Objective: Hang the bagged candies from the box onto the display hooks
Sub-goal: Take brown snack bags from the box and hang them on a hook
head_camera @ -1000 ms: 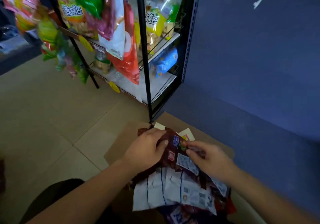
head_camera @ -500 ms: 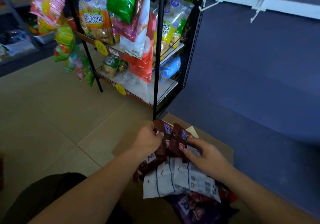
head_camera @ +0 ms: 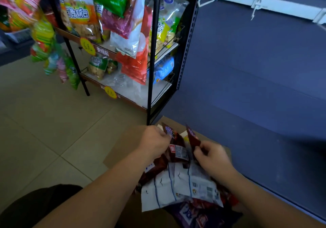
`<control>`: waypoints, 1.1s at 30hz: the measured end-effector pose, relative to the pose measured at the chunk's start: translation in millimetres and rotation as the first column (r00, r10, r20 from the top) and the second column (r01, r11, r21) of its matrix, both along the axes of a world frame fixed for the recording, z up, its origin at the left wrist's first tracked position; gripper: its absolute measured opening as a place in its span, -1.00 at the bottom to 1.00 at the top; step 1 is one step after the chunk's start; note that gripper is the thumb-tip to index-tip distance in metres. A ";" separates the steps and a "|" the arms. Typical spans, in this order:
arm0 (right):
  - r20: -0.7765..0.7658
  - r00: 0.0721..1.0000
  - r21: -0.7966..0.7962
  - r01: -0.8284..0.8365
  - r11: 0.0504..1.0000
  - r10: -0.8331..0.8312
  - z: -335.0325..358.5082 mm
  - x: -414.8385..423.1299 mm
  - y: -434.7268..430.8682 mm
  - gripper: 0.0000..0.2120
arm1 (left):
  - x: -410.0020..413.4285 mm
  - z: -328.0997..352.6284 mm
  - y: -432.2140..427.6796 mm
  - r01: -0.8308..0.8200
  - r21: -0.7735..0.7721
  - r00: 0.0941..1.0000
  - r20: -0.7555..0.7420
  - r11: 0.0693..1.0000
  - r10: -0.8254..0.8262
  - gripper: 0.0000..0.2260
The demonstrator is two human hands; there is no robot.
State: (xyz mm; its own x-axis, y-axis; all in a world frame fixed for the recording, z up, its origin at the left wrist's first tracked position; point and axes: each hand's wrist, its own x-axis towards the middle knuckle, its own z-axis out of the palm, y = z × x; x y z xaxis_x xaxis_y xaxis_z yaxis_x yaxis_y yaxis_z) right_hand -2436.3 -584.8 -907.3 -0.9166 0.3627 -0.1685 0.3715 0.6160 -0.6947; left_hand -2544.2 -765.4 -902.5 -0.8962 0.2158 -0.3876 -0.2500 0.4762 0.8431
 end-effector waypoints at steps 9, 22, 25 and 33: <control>0.083 0.993 -0.704 0.116 0.701 -0.082 48.0 34.5 39.8 -0.86 | 47.3 31.0 50.0 0.080 0.337 0.992 0.061 0.938 -0.107 -0.84; 0.075 0.959 -0.700 0.246 0.671 -0.274 52.3 27.5 51.2 -0.88 | 84.1 34.1 79.6 0.387 0.417 0.904 0.005 0.822 -0.428 -0.58; 0.110 0.948 -0.646 0.297 0.703 -0.300 57.9 28.7 62.9 -0.89 | 75.8 34.8 80.9 0.442 0.334 0.889 -0.038 0.832 -0.457 -0.61; 0.033 0.996 -0.587 0.082 0.805 -0.077 96.3 29.7 81.3 -0.91 | 33.1 54.5 74.0 0.363 0.016 0.829 -0.463 0.932 -0.315 -0.51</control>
State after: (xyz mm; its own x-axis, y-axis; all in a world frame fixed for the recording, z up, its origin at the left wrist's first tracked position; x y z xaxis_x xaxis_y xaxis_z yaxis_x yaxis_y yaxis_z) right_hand -2406.6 -503.5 -810.9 -0.8867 0.2636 -0.3797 0.4077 0.0590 -0.9112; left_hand -2511.1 -691.4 -848.1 -0.8294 0.5537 0.0745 0.3250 0.3698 0.8704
